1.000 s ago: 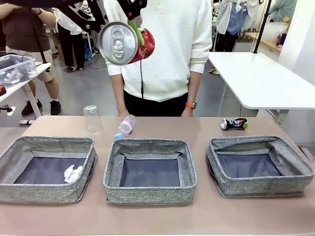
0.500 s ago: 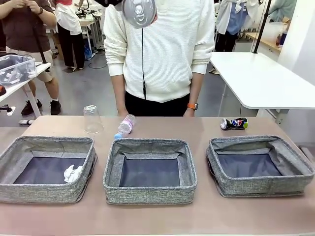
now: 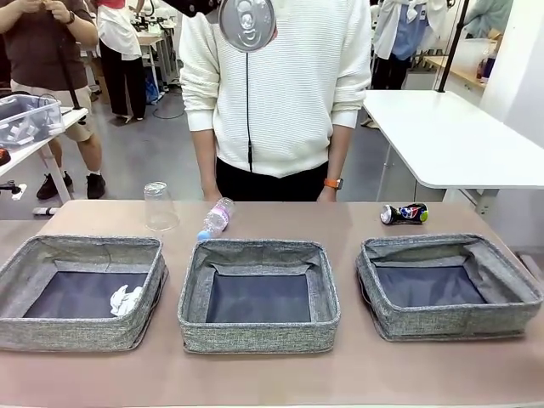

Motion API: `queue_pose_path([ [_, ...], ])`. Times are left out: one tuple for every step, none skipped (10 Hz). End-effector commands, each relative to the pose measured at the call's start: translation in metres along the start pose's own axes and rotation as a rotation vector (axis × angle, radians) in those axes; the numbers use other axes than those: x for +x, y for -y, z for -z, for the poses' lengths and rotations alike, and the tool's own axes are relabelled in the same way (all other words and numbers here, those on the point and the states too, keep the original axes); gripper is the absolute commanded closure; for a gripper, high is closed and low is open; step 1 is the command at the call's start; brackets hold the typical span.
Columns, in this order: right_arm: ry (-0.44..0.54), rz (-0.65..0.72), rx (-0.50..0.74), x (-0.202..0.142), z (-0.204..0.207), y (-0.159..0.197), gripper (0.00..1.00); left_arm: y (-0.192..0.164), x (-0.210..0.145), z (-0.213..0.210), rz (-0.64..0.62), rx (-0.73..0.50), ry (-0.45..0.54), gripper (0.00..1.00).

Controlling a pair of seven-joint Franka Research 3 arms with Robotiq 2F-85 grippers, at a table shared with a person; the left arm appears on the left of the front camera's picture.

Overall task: Sort the waste into the appropriate baskets.
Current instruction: Pick up the waste item pointed out by the person.

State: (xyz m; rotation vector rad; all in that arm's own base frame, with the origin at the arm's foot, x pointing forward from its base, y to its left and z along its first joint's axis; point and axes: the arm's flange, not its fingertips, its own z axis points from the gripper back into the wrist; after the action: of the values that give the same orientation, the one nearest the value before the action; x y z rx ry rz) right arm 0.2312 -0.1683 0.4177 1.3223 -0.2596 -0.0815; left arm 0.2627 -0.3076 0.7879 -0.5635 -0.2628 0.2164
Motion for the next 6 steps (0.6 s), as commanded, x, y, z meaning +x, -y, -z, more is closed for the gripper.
queue_pose_path([
  [0.007,0.006,-0.003,0.002,-0.001,-0.003,0.0,-0.001,0.001,0.0,-0.002,0.001,0.001,0.69],
  [0.007,0.006,-0.003,0.002,-0.001,-0.003,0.0,-0.006,-0.002,0.012,-0.019,0.042,-0.002,0.69],
  [0.007,0.006,-0.003,0.002,-0.001,-0.003,0.0,-0.011,-0.004,0.023,-0.02,0.056,-0.026,0.69],
  [0.007,0.006,-0.003,0.002,-0.001,-0.003,0.0,-0.015,-0.006,0.033,-0.051,0.094,-0.011,0.69],
  [0.007,0.006,-0.003,0.002,-0.001,-0.003,0.0,-0.005,0.0,0.014,-0.001,0.03,-0.017,0.69],
  [0.007,0.006,-0.003,0.002,-0.001,-0.003,0.0,-0.005,0.0,0.014,-0.001,0.03,-0.017,0.69],
])
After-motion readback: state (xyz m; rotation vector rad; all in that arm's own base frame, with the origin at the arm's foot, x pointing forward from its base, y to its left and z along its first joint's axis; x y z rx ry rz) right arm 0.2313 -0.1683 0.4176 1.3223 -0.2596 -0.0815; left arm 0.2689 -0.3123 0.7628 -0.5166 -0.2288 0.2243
